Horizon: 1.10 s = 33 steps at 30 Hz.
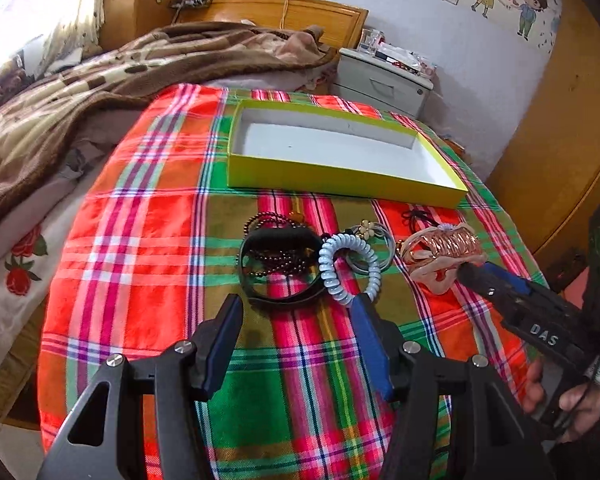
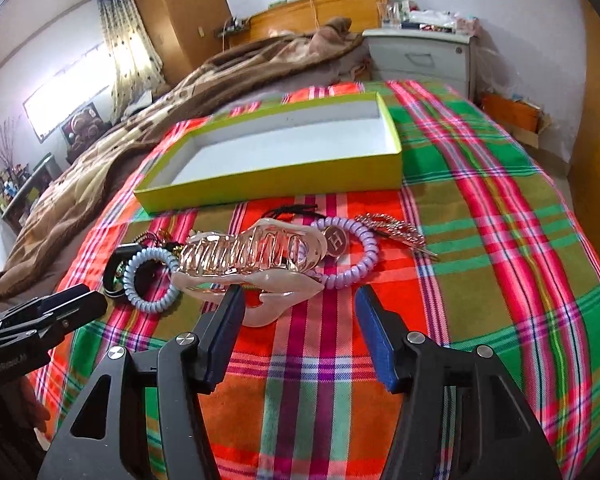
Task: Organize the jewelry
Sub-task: 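Grasp the clear claw clip with the right tool while the left tool grasps the light blue coil hair tie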
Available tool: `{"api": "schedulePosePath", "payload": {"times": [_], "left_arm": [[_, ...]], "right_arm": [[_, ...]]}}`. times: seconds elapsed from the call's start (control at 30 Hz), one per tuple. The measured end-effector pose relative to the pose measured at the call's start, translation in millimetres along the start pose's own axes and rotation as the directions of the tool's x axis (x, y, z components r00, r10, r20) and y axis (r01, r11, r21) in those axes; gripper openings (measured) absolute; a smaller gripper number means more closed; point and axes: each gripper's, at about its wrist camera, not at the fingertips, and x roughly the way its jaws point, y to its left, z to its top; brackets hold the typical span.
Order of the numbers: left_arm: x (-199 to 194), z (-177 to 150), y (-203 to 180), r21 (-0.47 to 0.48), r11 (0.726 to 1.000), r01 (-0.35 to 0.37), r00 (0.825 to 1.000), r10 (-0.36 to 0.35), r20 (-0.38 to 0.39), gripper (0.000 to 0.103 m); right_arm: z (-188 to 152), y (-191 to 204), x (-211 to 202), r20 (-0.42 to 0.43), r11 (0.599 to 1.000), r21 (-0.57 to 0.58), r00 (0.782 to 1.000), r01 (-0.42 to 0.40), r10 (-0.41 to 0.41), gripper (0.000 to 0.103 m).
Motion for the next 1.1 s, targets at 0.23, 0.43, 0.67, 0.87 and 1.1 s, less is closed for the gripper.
{"api": "schedulePosePath", "payload": {"times": [0.23, 0.43, 0.67, 0.87, 1.1], "left_arm": [[10.4, 2.9, 13.9, -0.042, 0.999, 0.02, 0.997, -0.023, -0.076, 0.058], [5.4, 8.2, 21.2, -0.047, 0.999, 0.015, 0.998, -0.018, -0.055, 0.058], [9.4, 13.9, 24.1, -0.046, 0.999, 0.022, 0.997, -0.025, -0.069, 0.058], [12.2, 17.4, 21.5, -0.034, 0.999, 0.027, 0.996, -0.029, -0.08, 0.058], [10.9, 25.8, 14.4, -0.028, 0.996, 0.085, 0.992, -0.088, -0.094, 0.058]], "right_arm": [[11.4, 6.3, 5.5, 0.007, 0.998, -0.067, 1.0, 0.018, -0.017, 0.058], [18.8, 8.0, 12.4, -0.004, 0.995, -0.093, 1.0, -0.026, 0.026, 0.051], [24.3, 6.7, 19.1, -0.008, 0.996, -0.093, 1.0, -0.001, 0.0, 0.029], [29.5, 4.3, 10.7, 0.02, 0.997, -0.063, 0.999, -0.037, 0.038, 0.011], [32.7, -9.0, -3.1, 0.08, 0.999, 0.005, 0.996, -0.036, 0.036, 0.01]]}}
